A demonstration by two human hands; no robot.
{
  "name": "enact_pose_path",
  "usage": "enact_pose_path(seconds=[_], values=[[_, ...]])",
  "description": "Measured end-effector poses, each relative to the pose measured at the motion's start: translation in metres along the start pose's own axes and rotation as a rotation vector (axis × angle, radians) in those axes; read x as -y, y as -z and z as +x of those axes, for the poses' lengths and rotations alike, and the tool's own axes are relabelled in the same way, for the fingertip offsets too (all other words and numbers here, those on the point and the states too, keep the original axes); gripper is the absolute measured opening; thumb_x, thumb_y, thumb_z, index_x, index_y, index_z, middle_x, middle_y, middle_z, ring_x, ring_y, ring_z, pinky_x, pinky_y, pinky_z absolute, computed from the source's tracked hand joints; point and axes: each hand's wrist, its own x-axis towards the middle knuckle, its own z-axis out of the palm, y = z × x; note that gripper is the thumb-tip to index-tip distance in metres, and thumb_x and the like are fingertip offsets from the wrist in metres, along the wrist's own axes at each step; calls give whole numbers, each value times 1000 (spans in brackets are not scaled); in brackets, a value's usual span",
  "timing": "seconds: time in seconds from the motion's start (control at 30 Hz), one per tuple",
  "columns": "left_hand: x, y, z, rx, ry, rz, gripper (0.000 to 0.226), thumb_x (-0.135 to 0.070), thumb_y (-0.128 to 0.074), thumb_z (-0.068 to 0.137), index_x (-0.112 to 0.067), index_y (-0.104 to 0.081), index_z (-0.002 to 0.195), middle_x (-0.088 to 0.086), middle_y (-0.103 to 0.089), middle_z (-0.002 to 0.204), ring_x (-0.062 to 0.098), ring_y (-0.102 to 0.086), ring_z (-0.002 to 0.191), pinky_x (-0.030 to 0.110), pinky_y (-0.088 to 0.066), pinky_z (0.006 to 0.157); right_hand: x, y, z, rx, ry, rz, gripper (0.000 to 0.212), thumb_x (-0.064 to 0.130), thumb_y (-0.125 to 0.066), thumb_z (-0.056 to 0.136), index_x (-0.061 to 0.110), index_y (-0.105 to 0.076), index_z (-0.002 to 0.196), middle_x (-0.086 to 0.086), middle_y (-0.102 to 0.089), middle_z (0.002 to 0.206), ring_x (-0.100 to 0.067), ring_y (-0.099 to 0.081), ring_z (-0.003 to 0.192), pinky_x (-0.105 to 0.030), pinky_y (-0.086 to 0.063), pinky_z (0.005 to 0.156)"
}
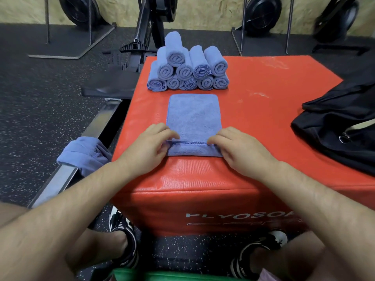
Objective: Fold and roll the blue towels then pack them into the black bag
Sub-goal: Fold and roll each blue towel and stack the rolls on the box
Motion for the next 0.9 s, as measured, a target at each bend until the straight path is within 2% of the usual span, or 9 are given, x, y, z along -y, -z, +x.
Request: enact_pose_path(seconds=[0.13, 0.27, 0.37, 0.47, 0.6, 0.67, 0.73, 0.8, 0.9], values=[[-5, 6, -2, 61, -102, 94, 29, -3, -48, 86, -15, -70, 100, 1, -63, 95, 28, -59, 83, 42, -50, 76, 4, 5, -3, 77, 55, -13, 32, 15, -46, 90, 14, -71, 110, -3, -68, 102, -29, -62, 93, -40, -53, 81], [-2, 11, -6, 97, -124, 41, 18, -18, -59, 92, -13, -70, 105, 0, -63, 99, 21, -60, 90, 33, -49, 86, 4, 10, -5, 134, -16, 74, 35, 22, -60, 83, 13, -67, 115, -1, -65, 111, -23, -59, 105, -35, -47, 94], [4, 13, -5, 151, -100, 20, 29, -35, -67, 91, -13, -68, 110, -2, -61, 105, 18, -56, 97, 31, -45, 93, -1, 7, -4, 140, -52, 132, 34, 16, -64, 83, 15, -67, 117, 2, -64, 113, -20, -56, 109, -30, -43, 99], [6, 10, 0, 135, -40, -42, 20, -25, -66, 90, -13, -68, 107, -2, -66, 102, 13, -56, 95, 28, -43, 91, -4, 3, 1, 117, -98, 169, 26, 15, -62, 87, 17, -68, 113, 3, -66, 107, -19, -58, 103, -33, -44, 96], [1, 16, 5, 112, 221, -227, 15, -13, -67, 94, -17, -63, 108, -6, -70, 99, 11, -61, 83, 10, -42, 73, -3, 6, 4, 94, -229, 259, 21, 17, -61, 91, 22, -64, 111, 7, -67, 101, -10, -57, 85, -30, -45, 81], [-2, 18, 8, 114, 291, -310, 13, -10, -64, 95, -17, -58, 104, -10, -68, 89, 12, -62, 70, 10, -42, 65, -5, 10, 6, 103, -303, 349, 20, 18, -60, 92, 24, -58, 111, 9, -65, 100, -2, -54, 74, -26, -42, 73], [-5, 17, 10, 117, 302, -356, 11, -6, -60, 96, -16, -57, 97, -15, -64, 79, 16, -64, 59, 16, -46, 61, -8, 10, 7, 93, -330, 394, 17, 17, -60, 92, 26, -55, 106, 11, -61, 97, -1, -54, 77, -22, -38, 70], [-3, 13, 12, 88, 255, -296, 13, -4, -59, 95, -18, -59, 94, -12, -63, 87, 18, -65, 65, 27, -49, 67, -10, 6, 9, 58, -306, 377, 15, 15, -61, 92, 27, -56, 100, 12, -55, 97, -5, -53, 79, -21, -38, 72], [8, 6, 15, 42, 117, -75, 14, -8, -59, 94, -19, -67, 97, -4, -60, 101, 16, -55, 83, 30, -45, 81, -12, 2, 12, 19, -256, 189, 9, 21, -61, 93, 27, -61, 99, 9, -52, 103, -16, -53, 87, -33, -46, 79]])
